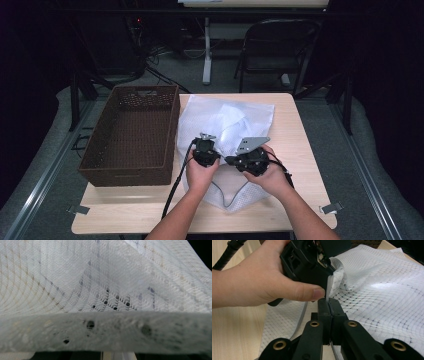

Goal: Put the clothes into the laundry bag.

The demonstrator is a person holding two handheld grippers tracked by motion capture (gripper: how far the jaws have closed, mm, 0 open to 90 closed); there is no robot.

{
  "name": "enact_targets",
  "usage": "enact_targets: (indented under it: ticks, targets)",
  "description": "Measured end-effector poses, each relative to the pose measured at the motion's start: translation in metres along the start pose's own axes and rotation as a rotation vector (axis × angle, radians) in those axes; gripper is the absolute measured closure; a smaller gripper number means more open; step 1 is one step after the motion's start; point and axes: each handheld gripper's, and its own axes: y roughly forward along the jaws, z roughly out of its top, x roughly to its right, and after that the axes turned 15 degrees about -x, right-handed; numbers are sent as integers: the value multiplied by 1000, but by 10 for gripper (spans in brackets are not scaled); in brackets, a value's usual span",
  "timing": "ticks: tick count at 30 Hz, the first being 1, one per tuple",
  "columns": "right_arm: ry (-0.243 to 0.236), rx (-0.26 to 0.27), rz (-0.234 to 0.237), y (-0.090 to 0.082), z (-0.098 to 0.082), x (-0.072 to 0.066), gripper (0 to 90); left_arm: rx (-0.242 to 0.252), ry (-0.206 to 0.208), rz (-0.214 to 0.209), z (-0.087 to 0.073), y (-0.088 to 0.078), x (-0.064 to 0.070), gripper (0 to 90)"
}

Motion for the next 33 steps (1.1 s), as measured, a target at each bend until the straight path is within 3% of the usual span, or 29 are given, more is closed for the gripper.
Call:
enact_targets:
  ticks: [33]
  targets:
    - [8, -8, 4, 4, -2, 2, 894, 53, -45, 39, 11, 18, -3, 840]
